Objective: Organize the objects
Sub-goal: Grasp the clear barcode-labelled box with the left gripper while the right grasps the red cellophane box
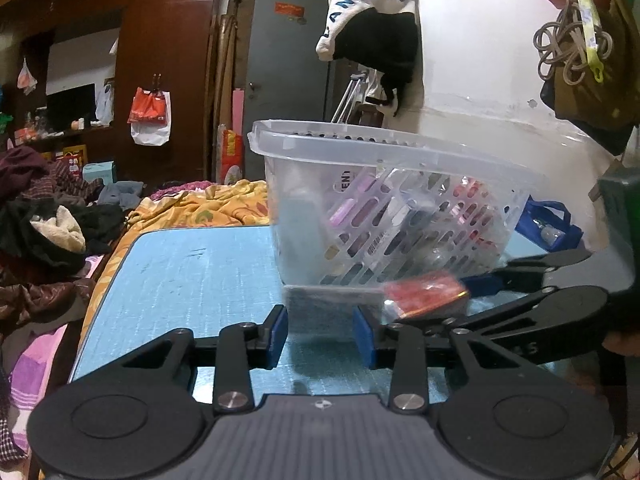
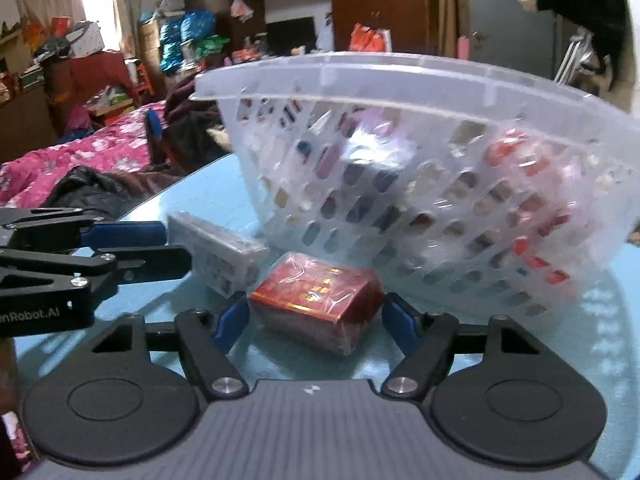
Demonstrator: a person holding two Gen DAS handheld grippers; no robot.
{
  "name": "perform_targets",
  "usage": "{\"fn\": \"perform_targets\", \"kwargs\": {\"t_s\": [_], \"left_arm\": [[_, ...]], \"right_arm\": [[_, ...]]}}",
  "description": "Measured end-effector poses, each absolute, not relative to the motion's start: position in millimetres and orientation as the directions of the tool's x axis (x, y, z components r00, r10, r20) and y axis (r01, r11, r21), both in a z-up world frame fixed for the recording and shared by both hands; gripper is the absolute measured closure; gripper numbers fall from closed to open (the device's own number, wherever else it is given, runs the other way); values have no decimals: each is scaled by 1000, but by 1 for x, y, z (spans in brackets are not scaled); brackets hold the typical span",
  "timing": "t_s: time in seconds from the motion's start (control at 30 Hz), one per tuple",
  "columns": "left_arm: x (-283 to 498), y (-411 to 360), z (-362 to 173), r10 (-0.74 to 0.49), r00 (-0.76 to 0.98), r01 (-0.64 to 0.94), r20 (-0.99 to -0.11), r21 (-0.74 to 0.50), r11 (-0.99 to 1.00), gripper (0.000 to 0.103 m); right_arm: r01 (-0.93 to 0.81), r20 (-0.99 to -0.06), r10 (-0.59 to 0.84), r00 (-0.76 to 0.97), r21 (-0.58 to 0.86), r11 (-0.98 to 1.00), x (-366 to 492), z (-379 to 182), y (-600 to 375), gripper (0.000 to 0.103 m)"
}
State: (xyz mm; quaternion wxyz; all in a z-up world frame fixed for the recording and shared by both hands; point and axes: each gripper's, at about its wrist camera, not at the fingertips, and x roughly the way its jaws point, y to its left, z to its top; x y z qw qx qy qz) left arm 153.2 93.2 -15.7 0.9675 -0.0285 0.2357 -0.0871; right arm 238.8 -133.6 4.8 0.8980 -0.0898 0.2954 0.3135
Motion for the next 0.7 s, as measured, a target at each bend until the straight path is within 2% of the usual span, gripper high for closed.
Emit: {"fn": "perform_targets", "kwargs": {"t_s": [0.17,0.23,0.27,0.3,0.37,0.47,0.7], "left_arm": [[157,88,-16,-184,865,166,-468,-78,983,63],[163,85,-17,-182,856,166,-483,-75,983,56],[169,82,-18,-186,840,177,-510,-67,982,46],[172,79,-19,-190,827,186,-529,-60,981,42],[176,74,-19,-180,825,185,-536,-45,982,40],[179,68,-19,-150,825,169,-545,-15,985,29],[193,63,-22,-97,804,132,-587,17,991,29]], "right_arm": [[-595,-548,497,673,-2,804,227,10,-162,28],[-590,-539,507,673,24,807,227,11,-175,28],[-587,-532,512,675,34,809,228,12,-181,28],[-585,-525,516,676,43,810,227,12,-187,28],[-581,-518,523,677,60,811,227,13,-194,28],[-579,-509,529,679,72,812,227,15,-198,28],[-583,-498,537,681,75,809,229,15,-198,28]]}}
